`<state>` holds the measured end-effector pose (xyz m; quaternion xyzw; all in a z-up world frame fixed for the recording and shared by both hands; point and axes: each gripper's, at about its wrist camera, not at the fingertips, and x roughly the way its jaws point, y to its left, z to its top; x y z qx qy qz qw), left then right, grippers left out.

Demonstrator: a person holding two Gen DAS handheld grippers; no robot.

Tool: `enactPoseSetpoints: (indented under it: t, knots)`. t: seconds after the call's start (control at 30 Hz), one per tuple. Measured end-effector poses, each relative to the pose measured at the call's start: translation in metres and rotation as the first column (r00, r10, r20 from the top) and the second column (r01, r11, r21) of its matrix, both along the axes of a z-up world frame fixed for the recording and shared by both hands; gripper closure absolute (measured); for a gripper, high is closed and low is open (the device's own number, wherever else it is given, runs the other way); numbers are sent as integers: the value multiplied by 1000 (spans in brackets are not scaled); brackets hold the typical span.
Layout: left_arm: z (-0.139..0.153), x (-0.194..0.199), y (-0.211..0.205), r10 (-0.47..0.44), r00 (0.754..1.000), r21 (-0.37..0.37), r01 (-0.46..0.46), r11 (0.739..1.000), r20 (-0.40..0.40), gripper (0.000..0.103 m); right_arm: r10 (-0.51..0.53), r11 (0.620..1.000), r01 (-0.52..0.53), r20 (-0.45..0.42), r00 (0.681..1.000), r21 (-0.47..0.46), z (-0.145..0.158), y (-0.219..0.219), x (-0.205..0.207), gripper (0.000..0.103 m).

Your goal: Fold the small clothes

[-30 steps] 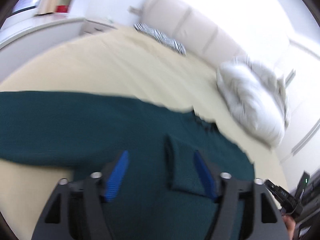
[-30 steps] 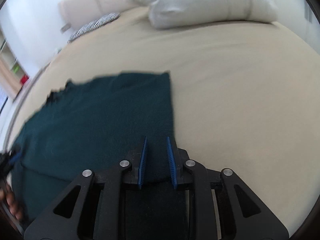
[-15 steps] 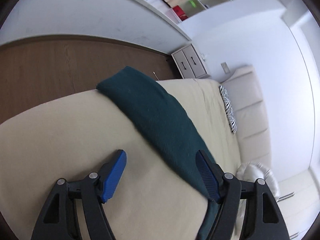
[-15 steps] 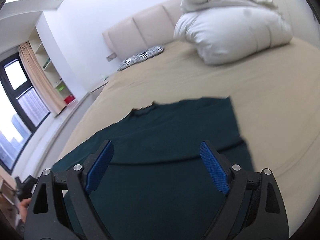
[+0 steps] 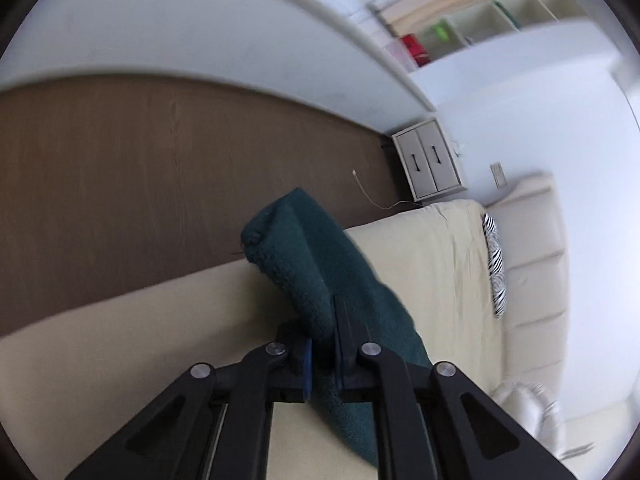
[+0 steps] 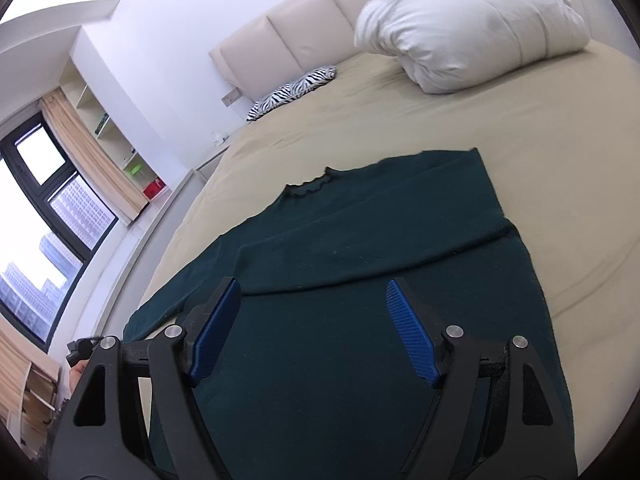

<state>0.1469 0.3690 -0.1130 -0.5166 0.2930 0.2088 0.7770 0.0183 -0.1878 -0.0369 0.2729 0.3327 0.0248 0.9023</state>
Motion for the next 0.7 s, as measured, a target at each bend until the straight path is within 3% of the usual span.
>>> enactPoseSetpoints:
  t: [0.1, 0.13, 0.17, 0.23, 0.3, 0.33, 0.37, 0.4, 0.53, 0.63, 0.7]
  knots:
    - [49, 22, -46, -126, 992, 212, 122, 970, 7, 95, -29, 999, 30, -9, 1000, 23, -11, -14, -11, 34]
    - [61, 27, -62, -173, 985, 266, 165, 950, 6, 95, -40, 999, 40, -14, 999, 30, -15, -18, -14, 34]
    - [76, 36, -89, -240, 971, 338, 226, 914, 0, 95, -49, 998, 50, -20, 999, 41, -19, -23, -18, 35]
    - [102, 49, -145, -365, 931, 469, 332, 818, -22, 95, -65, 996, 67, -32, 997, 57, -27, -31, -23, 36]
    - [120, 57, -211, -481, 875, 586, 421, 693, -60, 95, -89, 993, 91, -35, 995, 72, -33, -41, -31, 37]
    - [126, 59, -249, -540, 837, 635, 466, 616, -92, 95, -99, 992, 101, -35, 995, 77, -34, -44, -35, 37]
    - [126, 59, -283, -585, 801, 669, 502, 547, -123, 95, -111, 990, 114, -35, 993, 86, -37, -49, -39, 37]
    - [122, 57, -325, -638, 753, 706, 541, 458, -162, 95, -123, 988, 126, -37, 992, 94, -39, -56, -43, 37]
    - [84, 47, -432, -741, 602, 729, 644, 231, -297, 94, -158, 981, 162, -41, 987, 110, -44, -73, -59, 37]
    - [39, 40, -481, -764, 504, 679, 724, 120, -402, 83, -173, 977, 179, -57, 983, 117, -48, -83, -68, 37]
    - [11, 35, -490, -754, 467, 639, 765, 83, -462, 72, -173, 976, 181, -76, 982, 117, -52, -88, -70, 36]
